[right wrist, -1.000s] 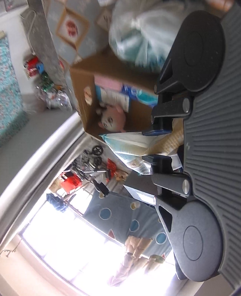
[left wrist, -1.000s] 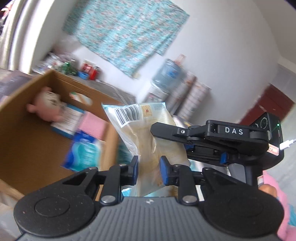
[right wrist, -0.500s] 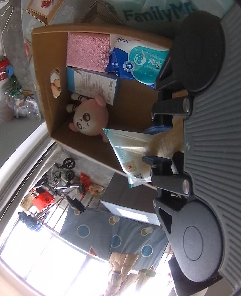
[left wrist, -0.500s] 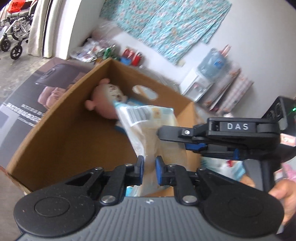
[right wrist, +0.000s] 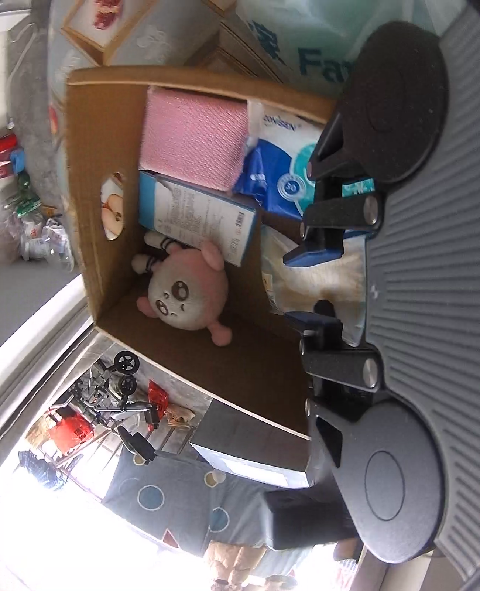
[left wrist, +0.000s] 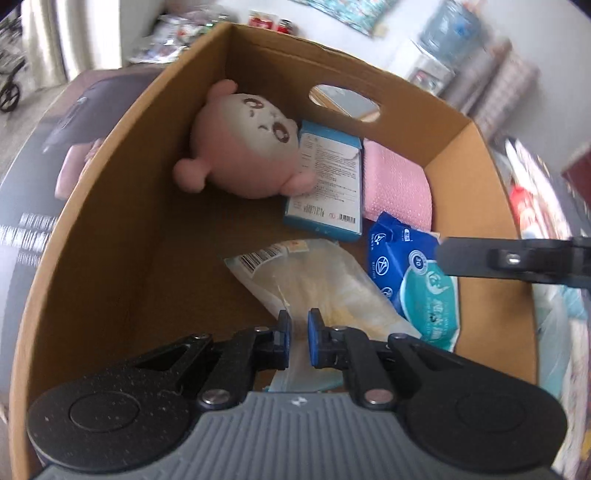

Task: Organize soft objects
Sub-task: 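Withdraw the open left gripper from the cardboard box, then move both grippers to the light-blue knitted cloth beside the bed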

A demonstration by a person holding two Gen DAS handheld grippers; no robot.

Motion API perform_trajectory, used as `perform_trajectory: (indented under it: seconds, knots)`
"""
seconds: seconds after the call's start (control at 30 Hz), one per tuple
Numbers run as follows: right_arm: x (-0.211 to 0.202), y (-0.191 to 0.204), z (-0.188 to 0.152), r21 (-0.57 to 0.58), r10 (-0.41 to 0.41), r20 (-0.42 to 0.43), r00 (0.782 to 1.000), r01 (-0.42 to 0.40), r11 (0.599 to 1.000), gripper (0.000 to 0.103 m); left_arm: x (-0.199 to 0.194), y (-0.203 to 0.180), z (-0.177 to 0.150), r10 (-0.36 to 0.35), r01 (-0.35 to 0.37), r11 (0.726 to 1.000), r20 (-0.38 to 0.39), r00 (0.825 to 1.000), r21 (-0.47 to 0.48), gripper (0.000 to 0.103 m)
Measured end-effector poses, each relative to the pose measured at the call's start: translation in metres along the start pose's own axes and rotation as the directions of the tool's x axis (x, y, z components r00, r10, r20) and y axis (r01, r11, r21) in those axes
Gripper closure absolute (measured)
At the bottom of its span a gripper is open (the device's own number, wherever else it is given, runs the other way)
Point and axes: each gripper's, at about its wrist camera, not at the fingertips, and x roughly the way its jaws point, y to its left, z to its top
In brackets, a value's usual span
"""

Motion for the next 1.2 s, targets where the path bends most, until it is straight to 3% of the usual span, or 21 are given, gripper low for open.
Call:
perform_trajectory:
  seconds: [0.23,0.63,0.73,0.8,0.87,1.03,1.2]
  knots:
    - [-0.011,0.003,-0.004,-0.062,-0.009,0.023,1.0,0.01,0.998,0.076,0.005,0.003,0.011,0.141,-0.135,0.973,-0.016,0.99,0.186,0.095]
    - [-0.02,-0.002,-0.018,-0.051,0.007,0.039,0.999,-0.005,0.999,0.075,0.027,-0.02,0.02,0.163,-0.164,0.972,0.022,0.986,0.166,0.093]
    - [-0.029,-0.004,-0.026,-0.045,0.016,0.06,0.998,-0.013,0.999,0.071,0.024,-0.025,0.019,0.191,-0.196,0.974,0.053,0.98,0.112,0.08]
    - [-0.037,-0.006,-0.032,-0.027,0.043,0.08,0.996,-0.041,0.999,0.067,0.02,-0.028,0.018,0.191,-0.197,0.976,0.073,0.979,0.095,0.063]
    - [-0.046,-0.009,-0.038,-0.007,0.063,0.107,0.992,-0.063,0.998,0.06,0.011,-0.032,0.014,0.196,-0.204,0.975,0.096,0.976,0.086,0.055]
    - [-0.074,-0.011,-0.055,0.009,0.089,0.174,0.981,-0.092,0.996,0.057,-0.024,-0.044,0.001,0.226,-0.239,0.969,0.18,0.957,0.055,0.045]
    - [-0.116,-0.015,-0.076,-0.001,0.088,0.243,0.966,-0.091,0.996,0.054,-0.07,-0.061,-0.021,0.17,-0.189,0.981,0.284,0.944,0.039,0.035]
